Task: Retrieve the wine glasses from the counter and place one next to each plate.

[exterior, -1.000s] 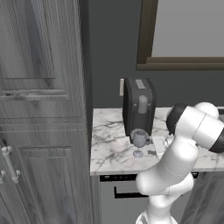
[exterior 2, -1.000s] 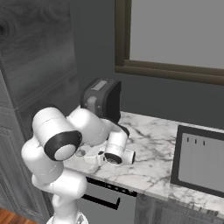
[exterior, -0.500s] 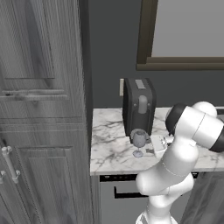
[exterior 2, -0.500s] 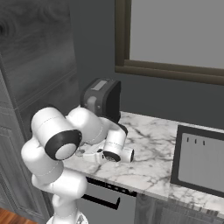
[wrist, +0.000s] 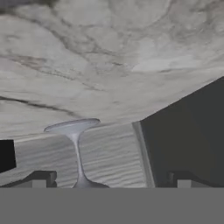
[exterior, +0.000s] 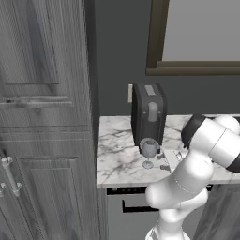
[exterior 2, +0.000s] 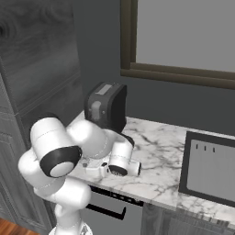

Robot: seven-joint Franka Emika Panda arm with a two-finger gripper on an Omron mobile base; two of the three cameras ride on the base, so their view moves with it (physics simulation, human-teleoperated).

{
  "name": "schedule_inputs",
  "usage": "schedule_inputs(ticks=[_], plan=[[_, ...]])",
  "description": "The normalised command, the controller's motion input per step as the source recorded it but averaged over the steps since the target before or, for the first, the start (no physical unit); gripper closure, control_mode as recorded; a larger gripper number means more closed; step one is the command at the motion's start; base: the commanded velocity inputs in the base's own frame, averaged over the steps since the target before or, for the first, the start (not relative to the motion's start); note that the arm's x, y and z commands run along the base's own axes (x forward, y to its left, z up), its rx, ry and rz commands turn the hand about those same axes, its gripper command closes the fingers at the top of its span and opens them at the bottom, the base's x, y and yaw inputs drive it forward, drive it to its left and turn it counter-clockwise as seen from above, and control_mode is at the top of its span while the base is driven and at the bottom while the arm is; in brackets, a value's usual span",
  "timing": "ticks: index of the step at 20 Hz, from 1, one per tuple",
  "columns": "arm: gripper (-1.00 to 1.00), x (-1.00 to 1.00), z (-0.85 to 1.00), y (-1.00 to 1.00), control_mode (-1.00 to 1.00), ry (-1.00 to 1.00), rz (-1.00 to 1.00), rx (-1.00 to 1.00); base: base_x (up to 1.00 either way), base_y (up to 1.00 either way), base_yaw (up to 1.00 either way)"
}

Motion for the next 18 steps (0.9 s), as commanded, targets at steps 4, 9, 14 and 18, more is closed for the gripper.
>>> schedule_inputs(ticks=[4,9,14,18], plan=[[-1.00,-0.23,0.00,0.18,-1.00,0.00,0.01,0.00,0.00,0.00,0.00],[-1.00,0.02,0.00,0.33,-1.00,0.00,0.00,0.00,0.00,0.00,0.00],[-1.00,0.04,0.00,0.09,-1.00,0.00,-0.01,0.00,0.00,0.00,0.00],[-1.00,0.01,0.00,0.00,-1.00,0.00,-0.07,0.00,0.00,0.00,0.00]])
